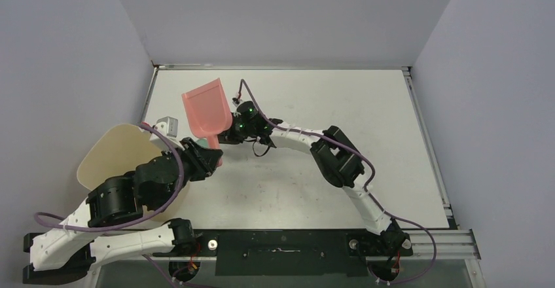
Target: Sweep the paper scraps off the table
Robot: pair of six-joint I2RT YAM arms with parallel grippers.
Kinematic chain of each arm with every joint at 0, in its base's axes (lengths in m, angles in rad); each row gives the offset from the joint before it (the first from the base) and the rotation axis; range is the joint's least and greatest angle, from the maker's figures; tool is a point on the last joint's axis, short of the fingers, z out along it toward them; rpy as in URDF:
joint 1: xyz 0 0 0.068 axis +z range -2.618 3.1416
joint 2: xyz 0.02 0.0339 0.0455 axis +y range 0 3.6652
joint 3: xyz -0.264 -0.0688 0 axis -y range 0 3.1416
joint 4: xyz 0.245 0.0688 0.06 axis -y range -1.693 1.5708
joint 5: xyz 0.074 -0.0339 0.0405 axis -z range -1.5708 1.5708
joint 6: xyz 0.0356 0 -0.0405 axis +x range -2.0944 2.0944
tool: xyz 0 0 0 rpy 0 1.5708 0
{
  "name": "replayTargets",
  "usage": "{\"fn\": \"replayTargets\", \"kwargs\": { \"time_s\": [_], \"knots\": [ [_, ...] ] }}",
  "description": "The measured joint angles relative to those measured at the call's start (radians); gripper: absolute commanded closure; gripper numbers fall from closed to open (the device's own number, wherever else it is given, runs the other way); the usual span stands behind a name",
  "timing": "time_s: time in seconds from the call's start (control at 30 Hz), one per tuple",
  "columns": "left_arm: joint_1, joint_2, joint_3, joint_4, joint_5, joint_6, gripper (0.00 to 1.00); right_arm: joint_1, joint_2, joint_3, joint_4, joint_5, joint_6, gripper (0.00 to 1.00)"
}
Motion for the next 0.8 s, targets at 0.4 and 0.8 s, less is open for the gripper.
{"fn": "replayTargets", "kwargs": {
  "time_s": [0.4, 0.8],
  "knots": [
    [0.0, -0.006, 0.009, -0.01, 0.039, 0.035, 1.0, -0.162, -0.385, -0.396, -0.192, 0.061, -0.168, 0.95],
    [0.0, -0.032, 0.006, -0.011, 0.027, 0.089, 1.0, -0.386, -0.693, -0.49, -0.459, -0.012, -0.473, 0.95]
  ]
}}
